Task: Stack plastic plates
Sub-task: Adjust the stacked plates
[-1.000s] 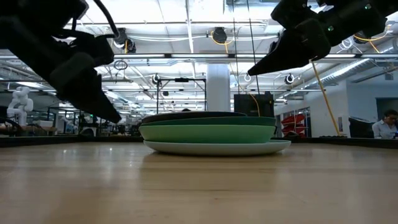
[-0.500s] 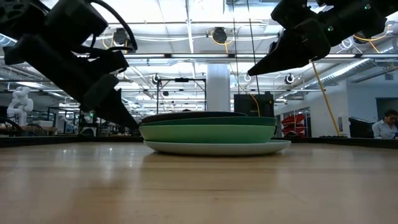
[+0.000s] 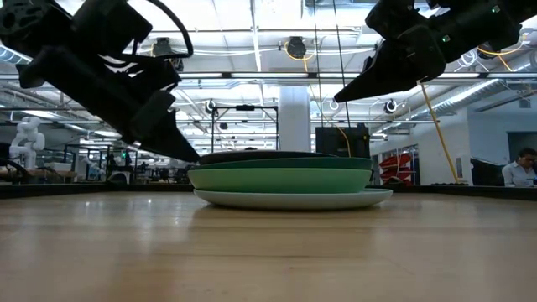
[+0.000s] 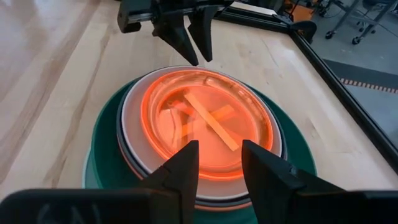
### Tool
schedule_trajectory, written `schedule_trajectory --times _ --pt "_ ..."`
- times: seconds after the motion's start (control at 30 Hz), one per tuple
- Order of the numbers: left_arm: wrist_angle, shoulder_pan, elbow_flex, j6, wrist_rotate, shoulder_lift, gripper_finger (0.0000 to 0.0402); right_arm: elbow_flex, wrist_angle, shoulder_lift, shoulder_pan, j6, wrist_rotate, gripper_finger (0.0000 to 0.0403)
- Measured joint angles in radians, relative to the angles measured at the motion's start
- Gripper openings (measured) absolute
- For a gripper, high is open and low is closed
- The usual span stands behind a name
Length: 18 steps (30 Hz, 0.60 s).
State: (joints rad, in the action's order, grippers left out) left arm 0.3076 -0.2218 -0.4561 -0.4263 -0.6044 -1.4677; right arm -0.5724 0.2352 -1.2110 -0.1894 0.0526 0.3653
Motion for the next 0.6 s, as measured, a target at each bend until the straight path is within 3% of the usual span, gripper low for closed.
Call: schedule_trajectory --times 0.13,0.37,0.6 --pt "0.004 0.0 0.0 0.0 0.0 0.0 0.0129 0.0 0.0 0.0 0.0 -0.048 -0.05 0.0114" --pt "-0.121 -0.053 -0.063 0.045 0.007 0.022 0.0129 0.0 -0.008 -0.001 -0.032 -0.164 -0.424 0.0114" --pt "-0.4 -0.106 -0.211 0.059 -0.026 0.043 0.0129 -0.002 -0.088 -0.115 -0.091 -0.337 -0.447 0.0114"
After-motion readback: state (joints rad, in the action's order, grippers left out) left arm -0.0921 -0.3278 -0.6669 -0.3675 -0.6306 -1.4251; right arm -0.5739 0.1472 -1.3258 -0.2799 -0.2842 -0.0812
